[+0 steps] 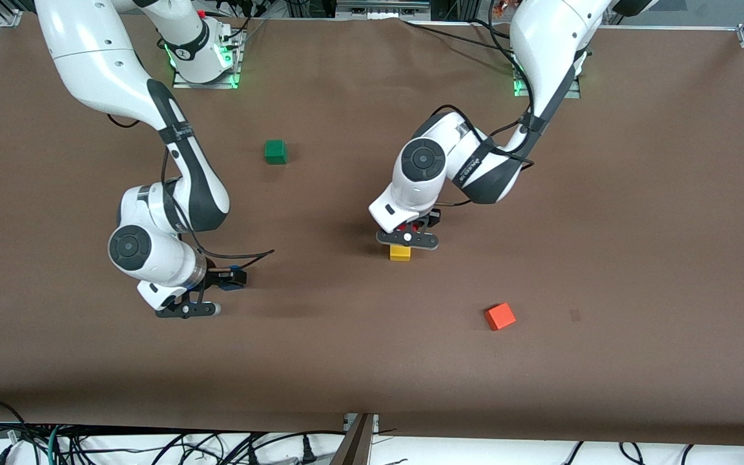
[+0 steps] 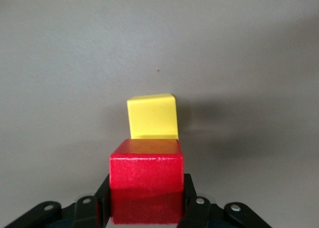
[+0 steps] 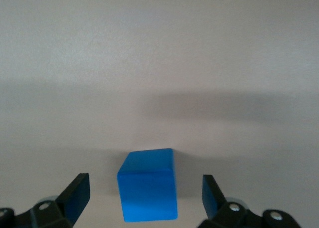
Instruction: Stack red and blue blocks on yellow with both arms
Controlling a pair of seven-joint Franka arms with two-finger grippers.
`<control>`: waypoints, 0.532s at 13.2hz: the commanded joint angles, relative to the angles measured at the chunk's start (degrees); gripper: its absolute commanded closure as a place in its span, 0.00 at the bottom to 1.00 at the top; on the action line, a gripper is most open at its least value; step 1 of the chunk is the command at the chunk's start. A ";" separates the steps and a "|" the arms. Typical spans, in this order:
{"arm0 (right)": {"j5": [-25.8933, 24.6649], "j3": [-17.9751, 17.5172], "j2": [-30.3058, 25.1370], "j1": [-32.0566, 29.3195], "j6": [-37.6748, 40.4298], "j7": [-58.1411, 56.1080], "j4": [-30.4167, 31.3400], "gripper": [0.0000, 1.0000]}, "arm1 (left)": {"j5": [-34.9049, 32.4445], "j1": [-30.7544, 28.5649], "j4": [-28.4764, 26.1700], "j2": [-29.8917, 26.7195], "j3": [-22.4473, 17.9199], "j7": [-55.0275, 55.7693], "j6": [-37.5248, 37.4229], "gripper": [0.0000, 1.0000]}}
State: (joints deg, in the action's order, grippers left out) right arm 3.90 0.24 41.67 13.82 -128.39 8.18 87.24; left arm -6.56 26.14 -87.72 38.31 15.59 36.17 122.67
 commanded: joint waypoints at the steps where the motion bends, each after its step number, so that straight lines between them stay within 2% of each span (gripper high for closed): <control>1: 0.23 0.02 0.35 1.12 -3.78 -1.59 2.93 0.00 | -2.92 2.07 1.50 1.07 -0.91 0.83 -0.50 1.00; 3: 0.14 0.02 0.26 1.13 -4.23 -4.21 3.38 0.02 | -4.69 2.08 1.58 1.85 -1.00 0.83 -0.33 1.00; 7: 0.32 0.02 0.26 0.86 -3.79 -5.10 3.91 0.37 | -6.18 2.16 4.13 4.05 -1.09 0.83 0.03 1.00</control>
State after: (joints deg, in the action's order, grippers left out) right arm 3.87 0.38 42.64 14.81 -131.85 4.37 90.06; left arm -10.22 27.52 -86.56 40.45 14.99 36.25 123.02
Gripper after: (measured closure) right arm 0.264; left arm 0.441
